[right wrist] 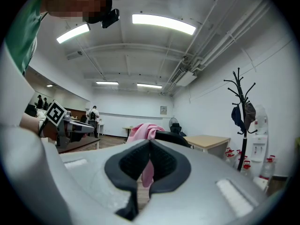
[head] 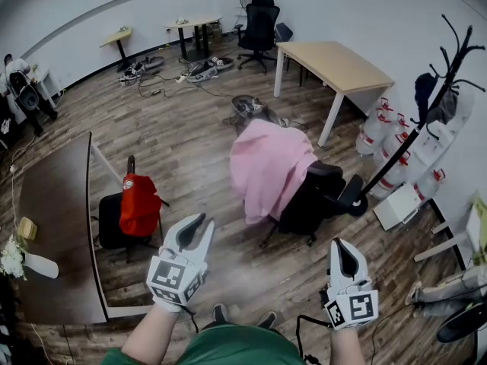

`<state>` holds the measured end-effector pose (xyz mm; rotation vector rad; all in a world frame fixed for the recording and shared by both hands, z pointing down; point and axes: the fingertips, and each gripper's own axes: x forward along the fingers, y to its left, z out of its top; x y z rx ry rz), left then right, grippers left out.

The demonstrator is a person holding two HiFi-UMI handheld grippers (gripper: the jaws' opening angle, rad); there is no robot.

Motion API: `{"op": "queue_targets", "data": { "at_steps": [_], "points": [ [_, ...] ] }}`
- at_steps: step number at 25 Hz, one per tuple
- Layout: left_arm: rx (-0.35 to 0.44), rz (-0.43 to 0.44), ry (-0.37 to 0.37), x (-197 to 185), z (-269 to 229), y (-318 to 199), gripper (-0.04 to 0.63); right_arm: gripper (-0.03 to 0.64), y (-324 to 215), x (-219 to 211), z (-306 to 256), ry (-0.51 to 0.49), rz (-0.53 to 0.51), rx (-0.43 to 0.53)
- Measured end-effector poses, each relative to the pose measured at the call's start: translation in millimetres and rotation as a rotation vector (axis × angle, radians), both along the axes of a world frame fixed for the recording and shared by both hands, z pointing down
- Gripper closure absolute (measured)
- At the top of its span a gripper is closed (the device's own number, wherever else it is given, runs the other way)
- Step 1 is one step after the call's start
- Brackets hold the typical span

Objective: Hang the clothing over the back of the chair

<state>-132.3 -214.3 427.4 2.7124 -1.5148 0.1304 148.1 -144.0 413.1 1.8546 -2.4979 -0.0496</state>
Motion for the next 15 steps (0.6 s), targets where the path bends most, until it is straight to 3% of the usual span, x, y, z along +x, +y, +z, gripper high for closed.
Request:
{"op": "queue_targets", "data": {
  "at_steps": [15],
  "points": [
    [-0.004, 0.006, 0.007, -9.6, -0.3, -0.8, 0.512, 0.614, 2.1, -7.5, -3.2, 0.007, 0.016, -0.001]
  ]
}}
